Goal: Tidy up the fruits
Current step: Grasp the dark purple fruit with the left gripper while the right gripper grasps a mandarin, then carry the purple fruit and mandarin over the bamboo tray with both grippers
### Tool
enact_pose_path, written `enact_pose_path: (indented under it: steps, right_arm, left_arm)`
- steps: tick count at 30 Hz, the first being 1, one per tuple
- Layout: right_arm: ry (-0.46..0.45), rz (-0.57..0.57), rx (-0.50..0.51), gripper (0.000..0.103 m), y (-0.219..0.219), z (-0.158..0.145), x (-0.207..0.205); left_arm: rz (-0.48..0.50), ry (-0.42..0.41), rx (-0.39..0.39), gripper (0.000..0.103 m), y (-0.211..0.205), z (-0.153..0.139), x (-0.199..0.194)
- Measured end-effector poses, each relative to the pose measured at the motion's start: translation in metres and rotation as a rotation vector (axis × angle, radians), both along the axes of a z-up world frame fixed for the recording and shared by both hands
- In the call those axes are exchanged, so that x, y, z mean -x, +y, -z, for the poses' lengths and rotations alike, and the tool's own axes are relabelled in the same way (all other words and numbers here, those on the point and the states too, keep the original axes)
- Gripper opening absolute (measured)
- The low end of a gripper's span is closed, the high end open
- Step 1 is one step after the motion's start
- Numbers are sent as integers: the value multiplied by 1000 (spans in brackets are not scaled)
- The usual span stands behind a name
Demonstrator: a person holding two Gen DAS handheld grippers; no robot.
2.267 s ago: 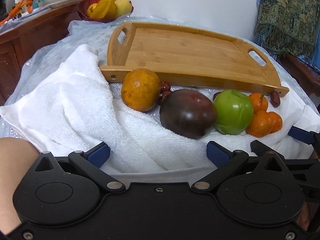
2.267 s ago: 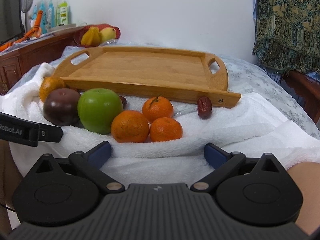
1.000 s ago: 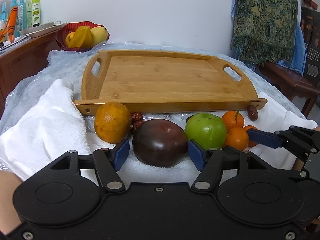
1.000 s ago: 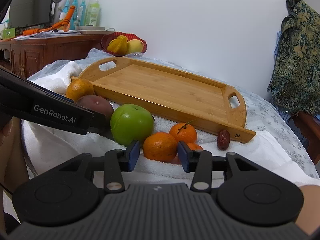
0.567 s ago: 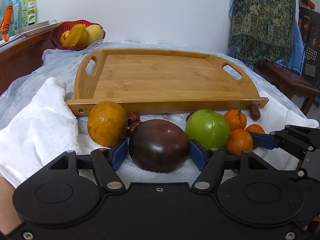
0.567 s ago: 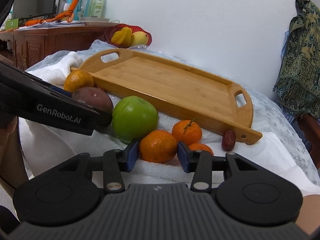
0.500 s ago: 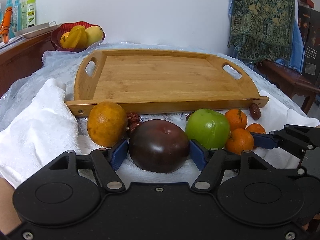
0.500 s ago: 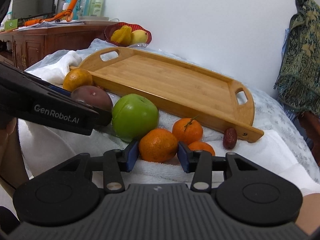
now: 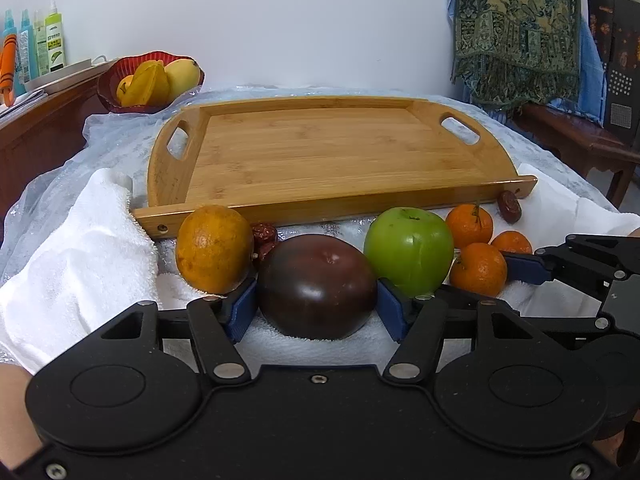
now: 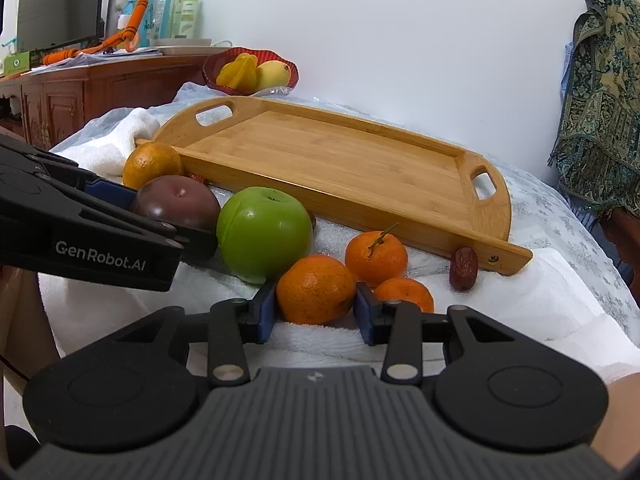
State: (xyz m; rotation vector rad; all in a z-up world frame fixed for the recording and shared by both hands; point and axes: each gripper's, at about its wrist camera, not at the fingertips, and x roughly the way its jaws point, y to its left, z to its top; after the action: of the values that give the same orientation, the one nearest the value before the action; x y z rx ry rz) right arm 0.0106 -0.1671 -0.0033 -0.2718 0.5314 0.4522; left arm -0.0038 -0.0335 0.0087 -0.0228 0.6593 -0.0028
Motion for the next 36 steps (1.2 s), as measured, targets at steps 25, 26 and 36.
enact_pose_path:
  steps: [25,26,36]
  right_arm:
    - [-39,79,-180,44,-21,-29,-3]
    - [-39,86,-190,44,-22,-31,-5]
    - [-33,165,-301,44,-43,-54,-45]
  left_arm:
    - [-48,-74,-24,59,-3,-33,15]
    - [-47,-81,-22,59,-2,-35,15]
    - [-22,-140,-3,59,1,-63,-15]
